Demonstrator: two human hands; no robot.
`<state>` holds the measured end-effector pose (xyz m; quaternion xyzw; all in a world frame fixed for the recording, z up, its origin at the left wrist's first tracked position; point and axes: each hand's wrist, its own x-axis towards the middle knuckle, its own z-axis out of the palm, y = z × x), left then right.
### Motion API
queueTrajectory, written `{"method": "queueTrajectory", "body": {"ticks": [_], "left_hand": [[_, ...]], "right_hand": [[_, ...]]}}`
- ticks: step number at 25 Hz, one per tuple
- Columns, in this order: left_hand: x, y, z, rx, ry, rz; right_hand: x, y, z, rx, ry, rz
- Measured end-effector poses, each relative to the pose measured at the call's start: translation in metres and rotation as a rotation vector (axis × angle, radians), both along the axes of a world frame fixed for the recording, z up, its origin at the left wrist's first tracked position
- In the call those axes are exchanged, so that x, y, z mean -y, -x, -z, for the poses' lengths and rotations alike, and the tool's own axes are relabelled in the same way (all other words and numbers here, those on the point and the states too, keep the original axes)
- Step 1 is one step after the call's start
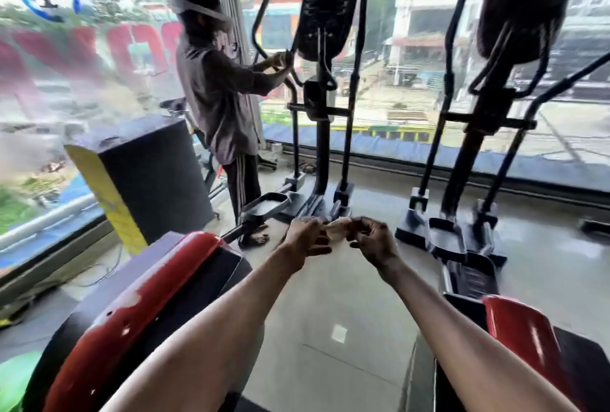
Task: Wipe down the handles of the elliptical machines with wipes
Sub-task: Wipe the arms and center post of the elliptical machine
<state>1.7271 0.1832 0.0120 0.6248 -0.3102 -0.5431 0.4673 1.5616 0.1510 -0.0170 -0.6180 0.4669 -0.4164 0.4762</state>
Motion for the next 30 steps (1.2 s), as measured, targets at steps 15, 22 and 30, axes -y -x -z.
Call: {"method": "queueTrajectory", "body": {"ticks": [15,22,30], "left_hand": [[0.44,0.051,-0.067,0.323,0.484,0.345],[0.628,0.117,-0.105,0.317,0.612,0.344],[0.852,0.19,-0.166,0.161,0.696,0.349]], "right_hand": [[0.382,0.036,-0.067,-0.003,0.216,0.669],[0.566,0.072,-0.101,0.092,0.271,0.558],[0.807,0.155,-0.16,0.119,0.397,0.686]]}}
